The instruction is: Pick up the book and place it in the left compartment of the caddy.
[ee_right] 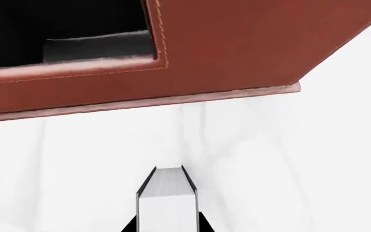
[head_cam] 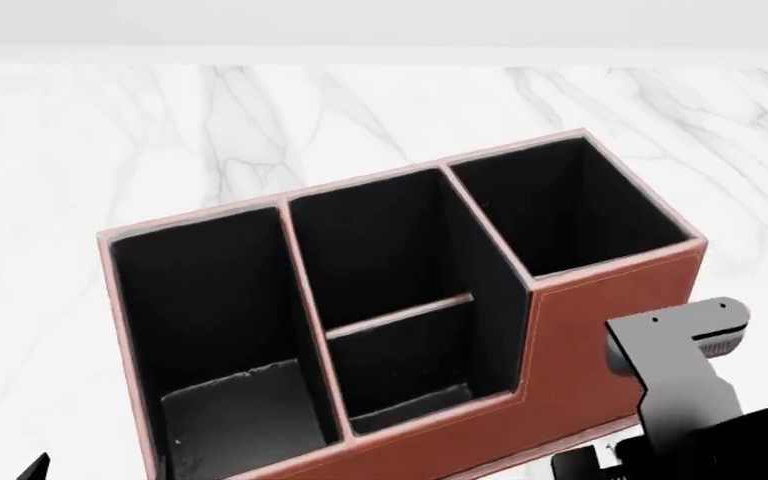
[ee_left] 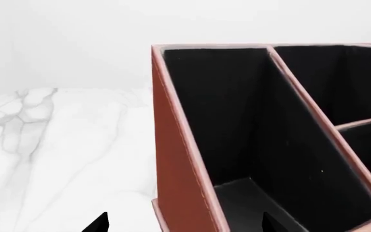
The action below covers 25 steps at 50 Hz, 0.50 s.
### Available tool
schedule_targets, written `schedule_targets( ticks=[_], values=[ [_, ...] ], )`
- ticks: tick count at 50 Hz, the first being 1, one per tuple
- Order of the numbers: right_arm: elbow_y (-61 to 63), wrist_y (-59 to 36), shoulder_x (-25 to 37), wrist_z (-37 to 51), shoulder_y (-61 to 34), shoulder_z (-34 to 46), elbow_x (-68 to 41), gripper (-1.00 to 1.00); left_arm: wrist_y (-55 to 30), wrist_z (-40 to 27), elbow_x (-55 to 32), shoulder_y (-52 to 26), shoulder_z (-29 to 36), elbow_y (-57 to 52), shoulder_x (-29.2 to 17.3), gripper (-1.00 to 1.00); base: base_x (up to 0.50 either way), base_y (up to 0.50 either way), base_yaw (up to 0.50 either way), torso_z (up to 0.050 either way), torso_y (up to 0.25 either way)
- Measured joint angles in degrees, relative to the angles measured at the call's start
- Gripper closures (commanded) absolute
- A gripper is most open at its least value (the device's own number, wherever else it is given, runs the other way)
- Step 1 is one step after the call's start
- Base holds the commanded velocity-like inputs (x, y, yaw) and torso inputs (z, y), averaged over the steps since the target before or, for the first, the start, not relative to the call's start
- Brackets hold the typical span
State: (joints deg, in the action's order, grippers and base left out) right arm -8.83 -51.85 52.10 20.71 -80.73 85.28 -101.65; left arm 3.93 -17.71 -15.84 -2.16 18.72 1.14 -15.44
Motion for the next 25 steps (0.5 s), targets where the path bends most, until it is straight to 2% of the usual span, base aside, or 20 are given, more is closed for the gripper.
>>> schedule_targets(
  ticks=[13, 25],
  values=[
    [-2.7, 1.2, -0.4, 3.9, 0.5, -2.7, -7.1, 1.0, 0.1, -0.3, -0.2, 0.0, 0.2, 0.0, -0.2, -1.0, 0.0, 0.0, 0.0, 0.0, 0.0],
    [-1.9, -4.8, -0.4, 11.8, -4.9, -2.7, -14.0, 1.0, 0.2, -0.5, -0.4, 0.0, 0.5, 0.0, -0.4, -1.0, 0.0, 0.0, 0.0, 0.0, 0.001]
  ],
)
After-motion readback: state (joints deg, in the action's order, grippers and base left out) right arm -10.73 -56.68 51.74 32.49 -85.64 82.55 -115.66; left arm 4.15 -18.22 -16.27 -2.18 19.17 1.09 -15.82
